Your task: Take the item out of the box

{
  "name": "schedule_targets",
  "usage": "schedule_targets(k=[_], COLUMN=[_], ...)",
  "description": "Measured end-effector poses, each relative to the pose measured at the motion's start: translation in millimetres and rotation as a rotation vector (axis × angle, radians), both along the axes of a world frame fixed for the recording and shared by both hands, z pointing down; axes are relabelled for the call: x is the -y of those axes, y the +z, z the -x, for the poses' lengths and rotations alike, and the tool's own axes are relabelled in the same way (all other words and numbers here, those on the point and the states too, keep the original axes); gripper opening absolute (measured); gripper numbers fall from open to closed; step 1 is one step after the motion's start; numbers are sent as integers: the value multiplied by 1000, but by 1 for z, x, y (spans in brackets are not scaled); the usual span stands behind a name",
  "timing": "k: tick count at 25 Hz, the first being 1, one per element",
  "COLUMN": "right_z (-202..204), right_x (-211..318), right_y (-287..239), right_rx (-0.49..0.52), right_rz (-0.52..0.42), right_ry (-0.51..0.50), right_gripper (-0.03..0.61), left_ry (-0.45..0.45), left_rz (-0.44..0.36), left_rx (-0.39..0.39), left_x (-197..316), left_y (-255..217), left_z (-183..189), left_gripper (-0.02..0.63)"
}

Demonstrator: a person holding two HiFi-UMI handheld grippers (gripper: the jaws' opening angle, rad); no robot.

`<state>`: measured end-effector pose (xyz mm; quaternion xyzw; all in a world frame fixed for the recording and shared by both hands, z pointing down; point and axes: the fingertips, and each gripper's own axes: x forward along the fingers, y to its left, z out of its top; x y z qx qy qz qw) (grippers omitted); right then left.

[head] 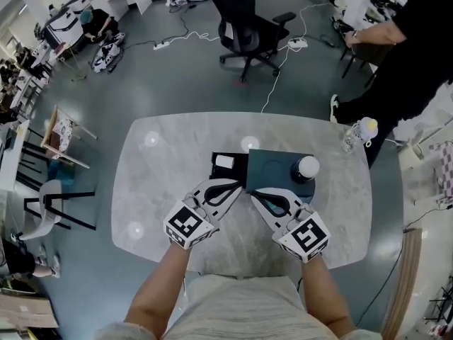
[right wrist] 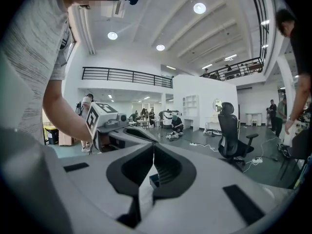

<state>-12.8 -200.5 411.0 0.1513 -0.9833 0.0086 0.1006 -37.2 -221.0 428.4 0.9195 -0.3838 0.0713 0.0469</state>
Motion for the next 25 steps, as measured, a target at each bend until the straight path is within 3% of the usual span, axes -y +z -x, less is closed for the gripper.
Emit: schedule_targets(k=[4,13,25], right_z=[-1,15,32], right_x=[14,34,56], right_y=[8,20,33], right_rx=[8,-6,-9], right_rz=[26,56,81], right_ry=[32,131,210], right_gripper=[18,18,18], left_ry=[2,138,251], left_rz=[31,70,133], left_rx=[66,192,365], left_x=[19,50,78], left_y=[24,63,117], left_z=[11,34,57], left_gripper=[21,21,28])
